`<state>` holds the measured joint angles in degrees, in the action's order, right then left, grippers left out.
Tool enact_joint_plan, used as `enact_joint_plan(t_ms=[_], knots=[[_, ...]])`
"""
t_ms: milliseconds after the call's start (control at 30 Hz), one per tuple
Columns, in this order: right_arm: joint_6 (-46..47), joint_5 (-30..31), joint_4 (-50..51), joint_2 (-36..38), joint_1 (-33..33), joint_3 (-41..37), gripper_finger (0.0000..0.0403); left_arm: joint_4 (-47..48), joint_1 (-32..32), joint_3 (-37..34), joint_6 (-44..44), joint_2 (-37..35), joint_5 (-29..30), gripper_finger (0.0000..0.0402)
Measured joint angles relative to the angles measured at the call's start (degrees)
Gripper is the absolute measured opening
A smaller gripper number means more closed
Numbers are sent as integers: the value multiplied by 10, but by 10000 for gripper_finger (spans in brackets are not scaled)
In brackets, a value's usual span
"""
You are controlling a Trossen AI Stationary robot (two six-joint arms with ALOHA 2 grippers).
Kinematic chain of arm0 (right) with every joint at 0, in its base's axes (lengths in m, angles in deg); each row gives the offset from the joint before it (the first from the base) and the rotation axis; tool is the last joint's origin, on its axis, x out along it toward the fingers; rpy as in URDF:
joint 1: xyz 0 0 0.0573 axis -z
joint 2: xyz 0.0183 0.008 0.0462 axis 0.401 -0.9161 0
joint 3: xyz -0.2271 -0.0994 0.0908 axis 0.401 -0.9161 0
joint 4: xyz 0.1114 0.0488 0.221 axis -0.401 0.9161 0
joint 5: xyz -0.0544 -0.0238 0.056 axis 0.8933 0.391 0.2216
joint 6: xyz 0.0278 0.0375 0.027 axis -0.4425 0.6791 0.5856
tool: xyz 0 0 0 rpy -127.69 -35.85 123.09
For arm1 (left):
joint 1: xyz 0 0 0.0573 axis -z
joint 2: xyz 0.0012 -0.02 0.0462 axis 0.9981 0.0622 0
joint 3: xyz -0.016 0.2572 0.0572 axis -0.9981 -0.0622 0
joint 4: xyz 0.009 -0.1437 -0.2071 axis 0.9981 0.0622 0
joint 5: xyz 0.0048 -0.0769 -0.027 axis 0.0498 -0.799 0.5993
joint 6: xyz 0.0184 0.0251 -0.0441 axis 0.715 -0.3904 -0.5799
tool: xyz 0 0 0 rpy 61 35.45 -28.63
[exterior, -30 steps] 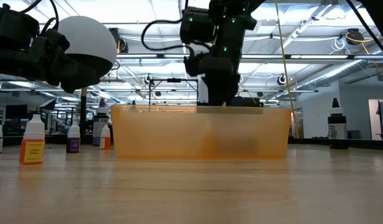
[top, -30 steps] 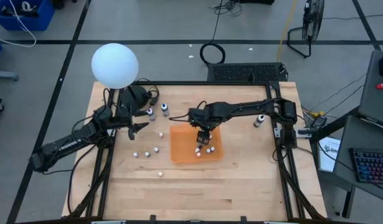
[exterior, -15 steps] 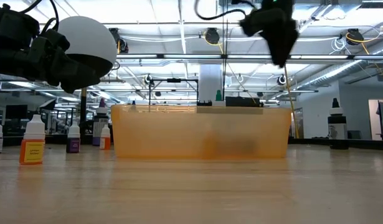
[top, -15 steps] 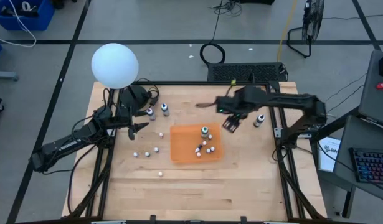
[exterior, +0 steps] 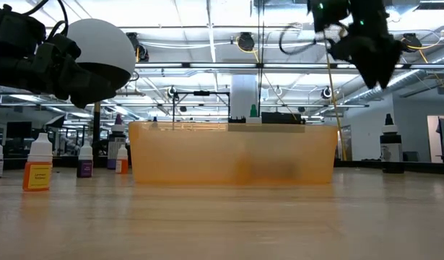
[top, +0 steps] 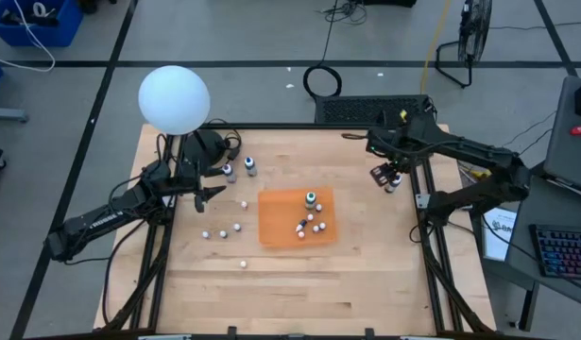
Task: Pick & Place food coloring
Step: Put the large black food coloring bottle into the orange bin
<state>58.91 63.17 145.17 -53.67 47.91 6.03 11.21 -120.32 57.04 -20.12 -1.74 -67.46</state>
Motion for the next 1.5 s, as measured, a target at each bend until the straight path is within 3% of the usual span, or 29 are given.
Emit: enact_joint_plan(t_ms=[300,700,1167,1433,1500], knots=[[-39,-57,-94,34,65,-158,215,0,0,0,0,0,0,257],[-82,-56,-237,35,118,-263,215,0,0,0,0,0,0,257],[-99,-57,-272,35,137,-282,210,0,0,0,0,0,0,257],[-109,-58,-275,35,136,-282,136,0,0,0,0,0,0,257],[-118,-63,-286,35,133,-282,136,0,0,0,0,0,0,257]])
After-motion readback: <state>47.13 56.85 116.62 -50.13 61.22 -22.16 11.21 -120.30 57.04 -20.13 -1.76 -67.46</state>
